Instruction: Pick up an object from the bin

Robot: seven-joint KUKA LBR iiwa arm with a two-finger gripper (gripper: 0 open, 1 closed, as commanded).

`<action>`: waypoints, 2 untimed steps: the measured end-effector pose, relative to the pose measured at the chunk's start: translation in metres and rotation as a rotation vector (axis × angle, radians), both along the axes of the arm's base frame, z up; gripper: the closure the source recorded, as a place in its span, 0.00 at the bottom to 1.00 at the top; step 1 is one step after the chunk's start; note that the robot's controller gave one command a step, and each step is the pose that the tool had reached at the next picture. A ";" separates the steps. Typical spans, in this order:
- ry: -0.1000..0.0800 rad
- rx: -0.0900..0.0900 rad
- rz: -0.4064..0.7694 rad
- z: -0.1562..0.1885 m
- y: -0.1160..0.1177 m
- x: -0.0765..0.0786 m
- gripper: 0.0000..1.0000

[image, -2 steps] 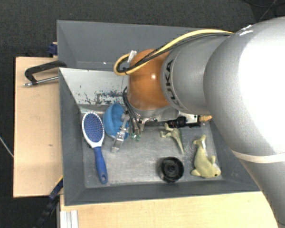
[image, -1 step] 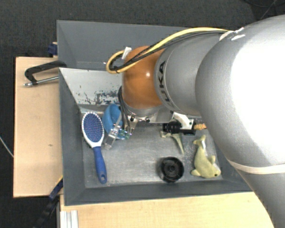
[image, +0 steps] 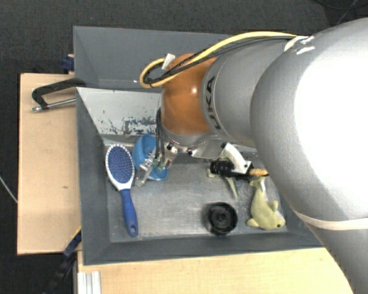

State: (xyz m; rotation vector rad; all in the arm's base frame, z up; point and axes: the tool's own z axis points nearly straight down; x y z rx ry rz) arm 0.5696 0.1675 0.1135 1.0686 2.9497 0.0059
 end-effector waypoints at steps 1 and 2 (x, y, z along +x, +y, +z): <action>0.001 0.002 -0.066 -0.039 -0.001 0.003 0.00; 0.001 0.002 -0.063 -0.037 0.001 0.004 0.00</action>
Offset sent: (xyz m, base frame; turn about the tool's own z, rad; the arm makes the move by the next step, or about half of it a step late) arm 0.0003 -0.0031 -0.0435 0.0699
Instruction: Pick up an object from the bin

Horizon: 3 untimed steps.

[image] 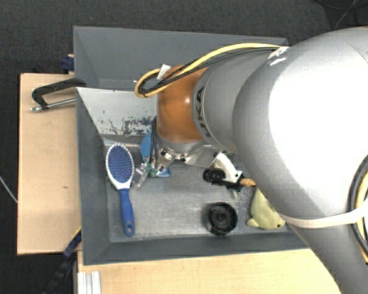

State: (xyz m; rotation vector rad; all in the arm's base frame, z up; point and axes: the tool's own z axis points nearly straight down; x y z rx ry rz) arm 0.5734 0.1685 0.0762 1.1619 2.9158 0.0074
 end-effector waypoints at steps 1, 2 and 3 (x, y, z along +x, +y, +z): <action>-0.008 0.003 0.000 0.006 0.001 0.003 1.00; -0.006 0.000 0.002 0.063 0.002 0.006 1.00; -0.003 0.000 0.004 0.100 0.003 0.008 1.00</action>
Offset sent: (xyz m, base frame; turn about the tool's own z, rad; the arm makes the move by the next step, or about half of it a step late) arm 0.0000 0.0000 0.0000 0.0000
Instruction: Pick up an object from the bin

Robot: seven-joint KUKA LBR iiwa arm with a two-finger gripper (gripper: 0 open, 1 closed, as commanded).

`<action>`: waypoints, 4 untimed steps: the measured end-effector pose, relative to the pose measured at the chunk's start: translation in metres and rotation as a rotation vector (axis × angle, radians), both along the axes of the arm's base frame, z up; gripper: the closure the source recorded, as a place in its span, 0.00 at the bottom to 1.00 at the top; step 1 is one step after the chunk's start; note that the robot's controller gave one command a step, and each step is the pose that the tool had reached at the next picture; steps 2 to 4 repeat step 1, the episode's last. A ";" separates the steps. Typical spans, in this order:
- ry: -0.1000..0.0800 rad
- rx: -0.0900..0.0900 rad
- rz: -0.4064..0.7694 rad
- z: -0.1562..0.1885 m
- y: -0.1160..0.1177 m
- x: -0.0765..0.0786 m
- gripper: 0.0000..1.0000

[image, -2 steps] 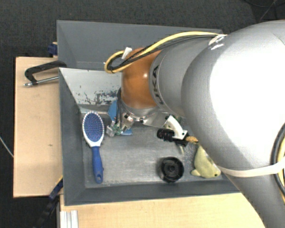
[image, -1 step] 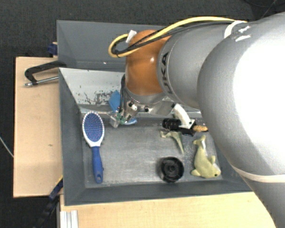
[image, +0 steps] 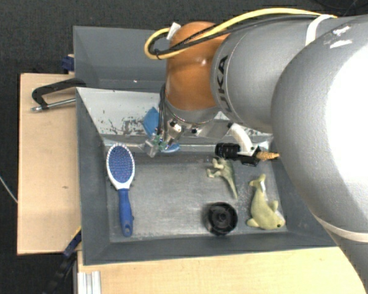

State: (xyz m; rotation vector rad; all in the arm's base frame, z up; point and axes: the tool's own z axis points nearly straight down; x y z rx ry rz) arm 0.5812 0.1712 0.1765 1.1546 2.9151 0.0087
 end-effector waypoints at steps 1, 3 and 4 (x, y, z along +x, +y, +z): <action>0.003 -0.002 0.003 0.002 0.001 0.001 1.00; 0.003 -0.002 0.003 0.002 0.001 0.001 1.00; 0.003 -0.002 0.003 0.002 0.001 0.001 1.00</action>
Offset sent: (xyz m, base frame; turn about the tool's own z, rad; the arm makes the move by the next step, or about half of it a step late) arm 0.0002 -0.0001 0.0015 0.0000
